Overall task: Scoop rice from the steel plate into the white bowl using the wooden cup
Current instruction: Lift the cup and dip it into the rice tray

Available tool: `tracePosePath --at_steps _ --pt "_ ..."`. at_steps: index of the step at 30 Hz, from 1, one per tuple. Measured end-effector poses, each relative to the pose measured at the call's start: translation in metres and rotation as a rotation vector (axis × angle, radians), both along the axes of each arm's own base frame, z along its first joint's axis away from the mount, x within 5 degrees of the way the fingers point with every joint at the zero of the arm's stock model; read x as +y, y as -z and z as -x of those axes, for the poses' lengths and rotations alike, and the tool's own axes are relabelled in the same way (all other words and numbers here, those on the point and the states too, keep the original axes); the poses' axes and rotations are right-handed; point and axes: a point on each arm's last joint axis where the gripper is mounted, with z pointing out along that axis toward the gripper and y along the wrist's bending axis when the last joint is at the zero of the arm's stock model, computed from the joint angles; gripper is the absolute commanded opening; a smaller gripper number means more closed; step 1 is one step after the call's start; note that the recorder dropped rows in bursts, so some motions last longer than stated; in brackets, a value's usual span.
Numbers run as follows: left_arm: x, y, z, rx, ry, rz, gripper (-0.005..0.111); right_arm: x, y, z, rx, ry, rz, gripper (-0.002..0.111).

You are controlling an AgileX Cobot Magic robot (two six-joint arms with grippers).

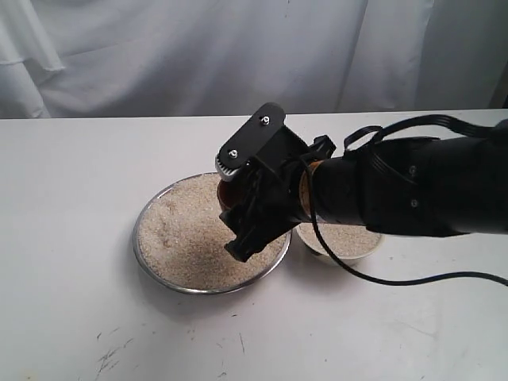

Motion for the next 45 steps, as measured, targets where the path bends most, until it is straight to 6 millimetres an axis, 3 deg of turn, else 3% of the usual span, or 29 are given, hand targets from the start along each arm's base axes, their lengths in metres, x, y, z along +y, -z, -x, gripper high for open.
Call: tracePosePath --at_steps 12,25,28,36,43,45 --pt "0.000 0.000 0.000 0.000 0.000 0.000 0.000 -0.007 0.019 -0.028 0.049 0.023 -0.032 0.000" --pt "0.000 0.000 0.000 0.000 0.000 0.000 0.000 -0.003 0.044 -0.032 0.103 0.003 -0.014 0.002" --pt "0.000 0.000 0.000 0.000 0.000 0.000 0.000 -0.003 0.044 -0.032 0.091 -0.013 -0.004 0.013" --pt "0.000 0.000 0.000 0.000 0.000 0.000 0.000 -0.002 0.044 -0.031 0.082 -0.024 0.002 0.061" --pt "0.000 0.000 0.000 0.000 0.000 0.000 0.000 -0.010 0.046 -0.035 0.091 0.066 0.053 0.084" --pt "0.000 0.000 0.000 0.000 0.000 0.000 0.000 -0.011 0.045 -0.035 0.092 0.082 0.054 0.085"
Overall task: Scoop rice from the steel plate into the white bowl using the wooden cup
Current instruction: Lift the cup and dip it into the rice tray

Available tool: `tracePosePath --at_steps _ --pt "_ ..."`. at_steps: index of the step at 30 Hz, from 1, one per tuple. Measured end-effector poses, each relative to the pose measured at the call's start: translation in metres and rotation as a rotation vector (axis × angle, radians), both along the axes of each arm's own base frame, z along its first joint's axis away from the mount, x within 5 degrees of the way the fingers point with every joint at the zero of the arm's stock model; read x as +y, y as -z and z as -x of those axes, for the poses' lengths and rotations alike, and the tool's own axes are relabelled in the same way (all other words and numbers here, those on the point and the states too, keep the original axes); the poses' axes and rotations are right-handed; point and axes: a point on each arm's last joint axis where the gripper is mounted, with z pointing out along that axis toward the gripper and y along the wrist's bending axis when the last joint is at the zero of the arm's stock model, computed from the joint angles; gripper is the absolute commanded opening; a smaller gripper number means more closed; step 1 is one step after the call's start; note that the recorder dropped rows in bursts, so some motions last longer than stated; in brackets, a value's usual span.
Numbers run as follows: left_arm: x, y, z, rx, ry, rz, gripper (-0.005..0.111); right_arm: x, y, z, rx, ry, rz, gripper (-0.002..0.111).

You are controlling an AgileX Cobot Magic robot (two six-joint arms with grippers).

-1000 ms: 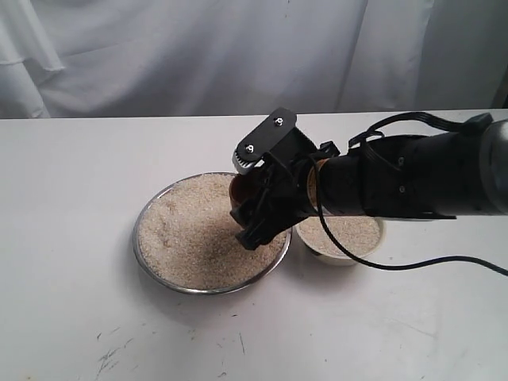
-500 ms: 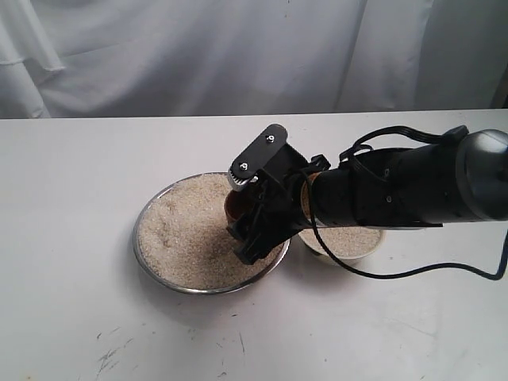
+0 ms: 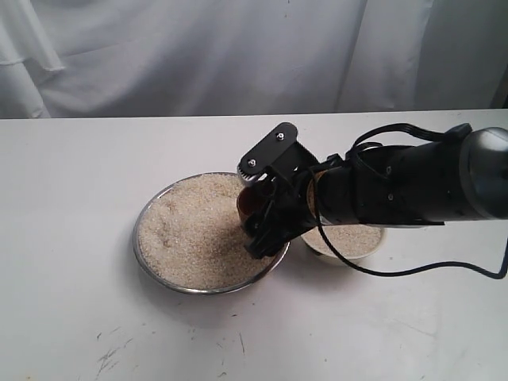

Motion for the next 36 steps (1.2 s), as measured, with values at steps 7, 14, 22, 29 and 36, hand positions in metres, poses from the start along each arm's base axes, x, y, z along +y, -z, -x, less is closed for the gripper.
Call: tracePosePath --at_steps 7,14,22,29,36 --pt "0.000 0.000 0.000 0.000 0.000 0.000 0.000 0.000 -0.002 0.000 -0.015 -0.023 0.006 0.085" --pt "0.000 0.000 0.000 0.000 0.000 0.000 0.000 0.002 -0.002 0.001 -0.019 -0.046 -0.006 0.085" --pt "0.000 0.000 0.000 0.000 0.000 0.000 0.000 0.003 -0.003 0.002 -0.037 -0.081 0.003 0.087" --pt "0.000 0.000 0.000 0.000 0.000 0.000 0.000 0.003 -0.009 0.002 -0.010 -0.025 -0.055 0.090" --pt "0.000 0.000 0.000 0.000 0.000 0.000 0.000 0.003 -0.012 0.002 -0.022 -0.031 -0.056 0.090"
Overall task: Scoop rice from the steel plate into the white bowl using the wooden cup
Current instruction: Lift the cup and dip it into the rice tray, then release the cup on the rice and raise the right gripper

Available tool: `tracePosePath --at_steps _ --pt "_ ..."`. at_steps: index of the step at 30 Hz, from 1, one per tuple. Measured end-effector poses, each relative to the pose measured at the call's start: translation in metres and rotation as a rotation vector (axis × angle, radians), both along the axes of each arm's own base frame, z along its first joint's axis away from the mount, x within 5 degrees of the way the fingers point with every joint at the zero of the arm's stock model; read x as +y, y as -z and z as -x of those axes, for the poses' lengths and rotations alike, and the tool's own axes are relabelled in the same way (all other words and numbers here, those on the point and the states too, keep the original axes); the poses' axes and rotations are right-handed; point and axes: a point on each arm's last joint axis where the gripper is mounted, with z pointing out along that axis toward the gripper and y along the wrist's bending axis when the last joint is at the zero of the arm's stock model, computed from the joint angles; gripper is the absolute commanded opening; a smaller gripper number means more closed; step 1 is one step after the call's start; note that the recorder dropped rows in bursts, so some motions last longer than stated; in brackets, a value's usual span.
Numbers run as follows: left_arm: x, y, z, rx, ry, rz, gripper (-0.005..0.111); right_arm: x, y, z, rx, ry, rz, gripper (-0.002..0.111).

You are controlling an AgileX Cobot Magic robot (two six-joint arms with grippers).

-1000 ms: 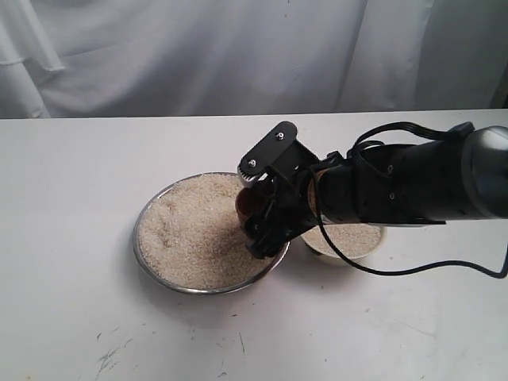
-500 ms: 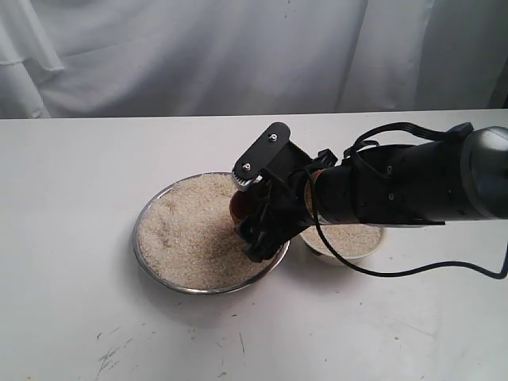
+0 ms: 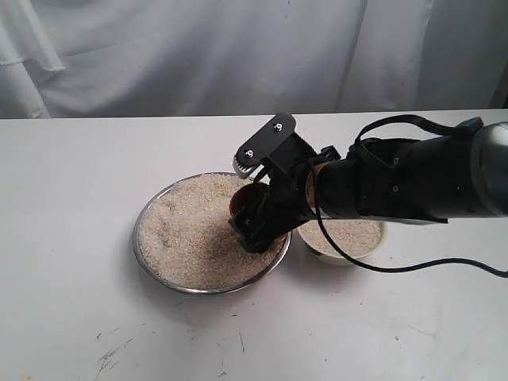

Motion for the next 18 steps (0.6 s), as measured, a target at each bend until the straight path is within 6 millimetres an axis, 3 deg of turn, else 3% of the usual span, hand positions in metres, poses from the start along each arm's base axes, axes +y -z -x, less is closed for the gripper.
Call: tracePosePath --at_steps 8,11,15,18 --pt "0.000 0.000 0.000 0.000 0.000 0.000 0.000 -0.005 -0.036 0.005 -0.077 -0.004 -0.060 0.090" --pt "0.000 0.000 0.000 0.000 0.000 0.000 0.000 -0.009 -0.050 0.007 -0.107 0.013 -0.066 0.084" --pt "0.000 0.000 0.000 0.000 0.000 0.000 0.000 -0.018 -0.060 0.007 -0.132 0.069 -0.027 0.065" --pt "0.000 0.000 0.000 0.000 0.000 0.000 0.000 -0.026 -0.063 0.007 -0.139 0.119 0.017 0.037"
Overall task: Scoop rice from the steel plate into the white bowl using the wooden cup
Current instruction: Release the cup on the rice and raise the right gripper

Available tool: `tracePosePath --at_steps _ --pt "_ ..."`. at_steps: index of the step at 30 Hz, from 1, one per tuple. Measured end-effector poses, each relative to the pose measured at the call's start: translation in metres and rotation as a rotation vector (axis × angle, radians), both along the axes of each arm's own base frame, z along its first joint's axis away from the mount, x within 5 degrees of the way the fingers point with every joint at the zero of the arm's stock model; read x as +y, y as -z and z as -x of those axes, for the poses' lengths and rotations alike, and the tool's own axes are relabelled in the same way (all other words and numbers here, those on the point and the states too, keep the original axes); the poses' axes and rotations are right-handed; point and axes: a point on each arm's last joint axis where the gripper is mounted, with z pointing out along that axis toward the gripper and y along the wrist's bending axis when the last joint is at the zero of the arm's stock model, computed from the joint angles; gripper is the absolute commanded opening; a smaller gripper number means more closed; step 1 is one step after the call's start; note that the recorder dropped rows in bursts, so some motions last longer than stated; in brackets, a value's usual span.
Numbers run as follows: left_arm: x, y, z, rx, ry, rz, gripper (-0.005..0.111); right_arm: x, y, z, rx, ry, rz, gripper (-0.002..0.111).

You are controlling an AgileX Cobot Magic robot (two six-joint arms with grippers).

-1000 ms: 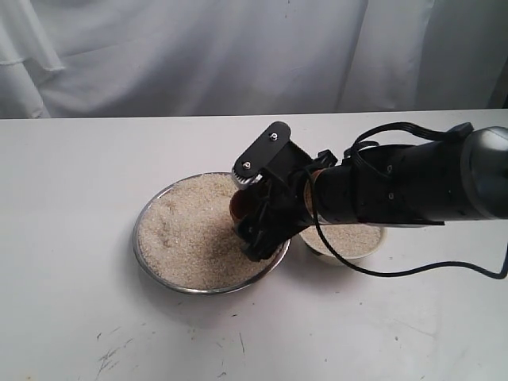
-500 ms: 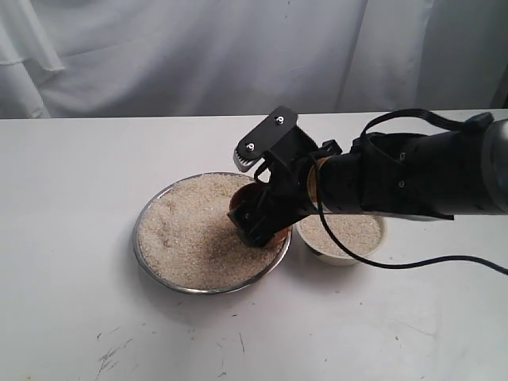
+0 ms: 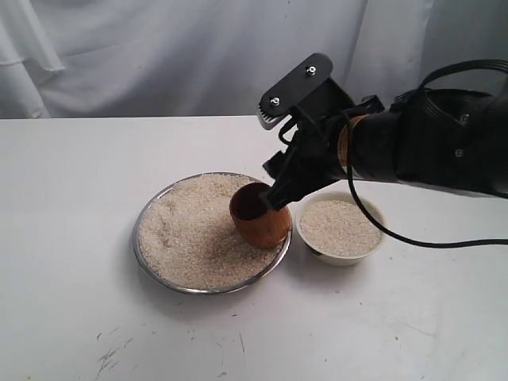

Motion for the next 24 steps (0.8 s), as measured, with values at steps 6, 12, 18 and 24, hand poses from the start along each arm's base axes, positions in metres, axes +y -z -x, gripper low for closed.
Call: tracePosePath --at_steps 6,12,18,24 --pt "0.000 0.000 0.000 0.000 0.000 0.000 0.000 -0.013 0.000 -0.001 0.014 0.113 0.082 0.000" --pt "0.000 0.000 0.000 0.000 0.000 0.000 0.000 -0.015 0.002 0.000 0.001 0.023 0.187 0.000" --pt "0.000 0.000 0.000 0.000 0.000 0.000 0.000 -0.042 0.003 -0.019 0.073 0.123 0.103 0.000" --pt "0.000 0.000 0.000 0.000 0.000 0.000 0.000 -0.057 0.005 -0.026 0.202 0.279 -0.047 0.000"
